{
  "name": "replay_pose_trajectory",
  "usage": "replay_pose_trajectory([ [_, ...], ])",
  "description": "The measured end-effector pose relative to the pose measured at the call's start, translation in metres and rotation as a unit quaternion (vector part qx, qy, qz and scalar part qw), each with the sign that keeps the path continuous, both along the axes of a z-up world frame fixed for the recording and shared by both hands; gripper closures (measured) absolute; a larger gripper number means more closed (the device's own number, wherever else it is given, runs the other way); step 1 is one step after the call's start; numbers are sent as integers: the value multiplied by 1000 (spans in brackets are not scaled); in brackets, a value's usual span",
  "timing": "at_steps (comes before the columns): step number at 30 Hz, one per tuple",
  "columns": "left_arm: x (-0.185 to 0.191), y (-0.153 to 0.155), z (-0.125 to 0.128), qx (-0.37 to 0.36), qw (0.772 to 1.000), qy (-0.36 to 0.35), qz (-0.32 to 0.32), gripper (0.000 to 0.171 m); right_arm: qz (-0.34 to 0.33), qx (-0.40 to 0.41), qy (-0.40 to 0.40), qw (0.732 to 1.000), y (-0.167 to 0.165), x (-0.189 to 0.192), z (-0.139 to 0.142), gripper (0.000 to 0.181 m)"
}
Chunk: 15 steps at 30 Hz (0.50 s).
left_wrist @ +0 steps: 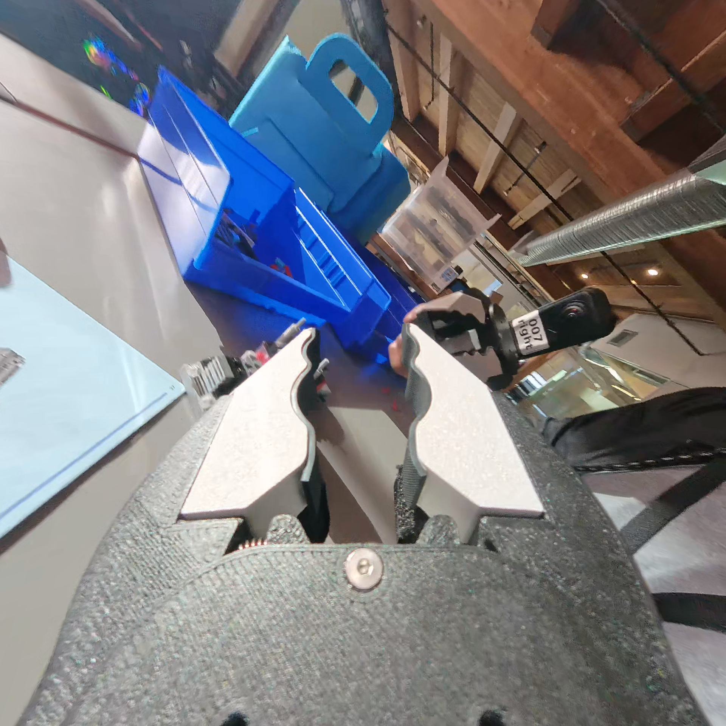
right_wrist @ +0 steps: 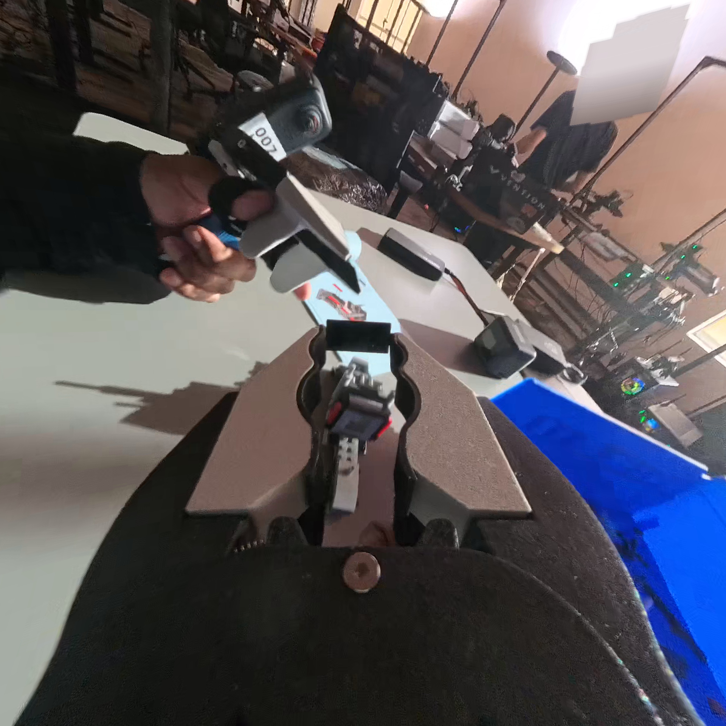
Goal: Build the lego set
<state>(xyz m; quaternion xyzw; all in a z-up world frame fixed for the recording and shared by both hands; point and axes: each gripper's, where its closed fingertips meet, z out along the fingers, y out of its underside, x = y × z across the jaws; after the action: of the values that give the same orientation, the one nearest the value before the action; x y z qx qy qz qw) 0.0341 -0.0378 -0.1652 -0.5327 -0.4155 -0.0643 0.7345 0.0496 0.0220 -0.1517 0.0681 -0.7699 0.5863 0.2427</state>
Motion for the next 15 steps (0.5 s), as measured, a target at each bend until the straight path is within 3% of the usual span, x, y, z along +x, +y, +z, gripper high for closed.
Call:
replay_pose_trajectory([
  [7,16,21,-13,89,985,-112,-91,129,16,-27,38,999,-41,-4,-6,147],
  [15,20,25,-9,138,974,-130,-125,131,29,-8,51,998,-49,-2,-23,146],
])
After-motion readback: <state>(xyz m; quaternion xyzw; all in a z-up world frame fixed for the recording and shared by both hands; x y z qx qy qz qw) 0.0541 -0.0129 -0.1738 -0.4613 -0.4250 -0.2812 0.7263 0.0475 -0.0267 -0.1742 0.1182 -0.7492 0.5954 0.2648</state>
